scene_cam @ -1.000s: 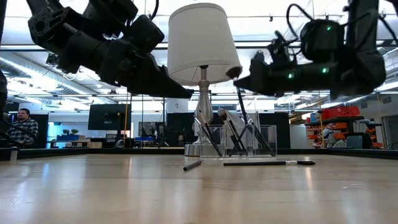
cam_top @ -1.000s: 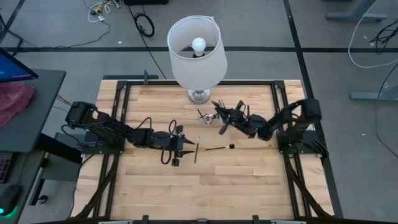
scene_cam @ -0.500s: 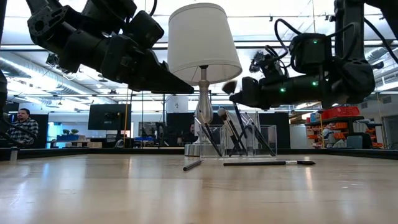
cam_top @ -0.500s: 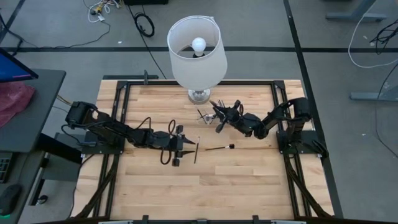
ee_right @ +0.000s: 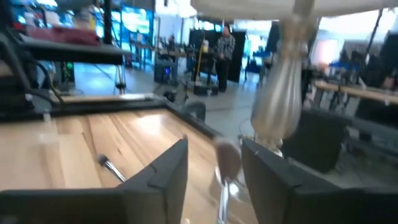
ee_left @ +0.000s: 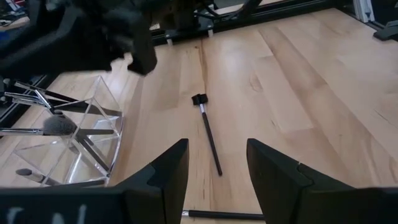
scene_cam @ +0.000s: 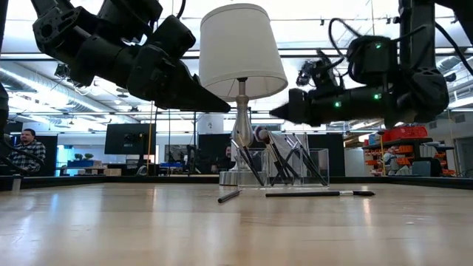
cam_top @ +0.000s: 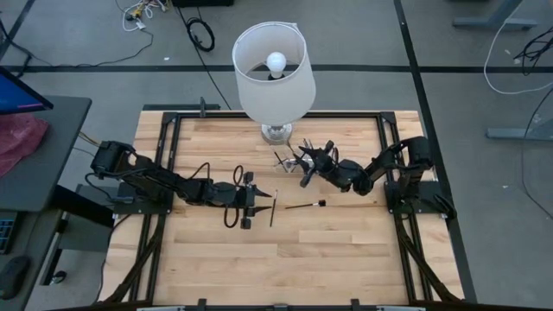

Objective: Put items in baskets/containers
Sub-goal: Put the black eyeshadow brush into the transparent organizer

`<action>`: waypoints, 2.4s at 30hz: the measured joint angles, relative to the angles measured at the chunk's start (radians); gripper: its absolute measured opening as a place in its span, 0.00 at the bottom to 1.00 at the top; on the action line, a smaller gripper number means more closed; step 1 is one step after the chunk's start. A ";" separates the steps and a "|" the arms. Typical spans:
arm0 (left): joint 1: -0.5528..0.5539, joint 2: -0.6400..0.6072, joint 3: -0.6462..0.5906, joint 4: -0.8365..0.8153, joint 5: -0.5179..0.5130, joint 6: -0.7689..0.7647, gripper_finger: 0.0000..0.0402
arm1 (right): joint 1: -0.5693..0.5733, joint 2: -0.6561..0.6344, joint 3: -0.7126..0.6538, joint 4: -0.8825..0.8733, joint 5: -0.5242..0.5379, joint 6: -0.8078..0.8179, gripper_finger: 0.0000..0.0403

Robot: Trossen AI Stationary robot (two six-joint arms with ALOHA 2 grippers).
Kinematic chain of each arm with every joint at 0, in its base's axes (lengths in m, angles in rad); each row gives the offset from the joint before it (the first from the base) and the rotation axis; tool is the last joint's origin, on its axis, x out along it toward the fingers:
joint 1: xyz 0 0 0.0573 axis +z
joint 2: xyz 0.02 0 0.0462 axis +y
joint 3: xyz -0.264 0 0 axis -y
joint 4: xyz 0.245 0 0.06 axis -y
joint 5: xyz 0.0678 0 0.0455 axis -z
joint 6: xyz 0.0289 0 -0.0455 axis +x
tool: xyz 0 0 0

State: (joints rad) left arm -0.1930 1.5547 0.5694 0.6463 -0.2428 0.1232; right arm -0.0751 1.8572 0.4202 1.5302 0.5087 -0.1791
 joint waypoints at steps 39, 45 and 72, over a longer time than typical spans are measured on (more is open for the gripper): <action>0.001 0.000 0.000 0.019 0.001 -0.001 0.41 | 0.323 -0.416 0.021 -0.932 -0.367 0.224 0.45; 0.002 -0.001 0.001 0.023 0.009 -0.140 0.41 | 0.322 -0.416 0.021 -0.933 -0.367 0.224 0.45; 0.010 0.378 0.218 -0.079 -0.222 -0.664 0.41 | 0.300 -0.415 0.021 -0.897 -0.367 0.235 0.45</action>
State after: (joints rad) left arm -0.1829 1.9328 0.7875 0.5677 -0.4648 -0.5413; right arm 0.2248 1.4418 0.4412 0.6330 0.1421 0.0556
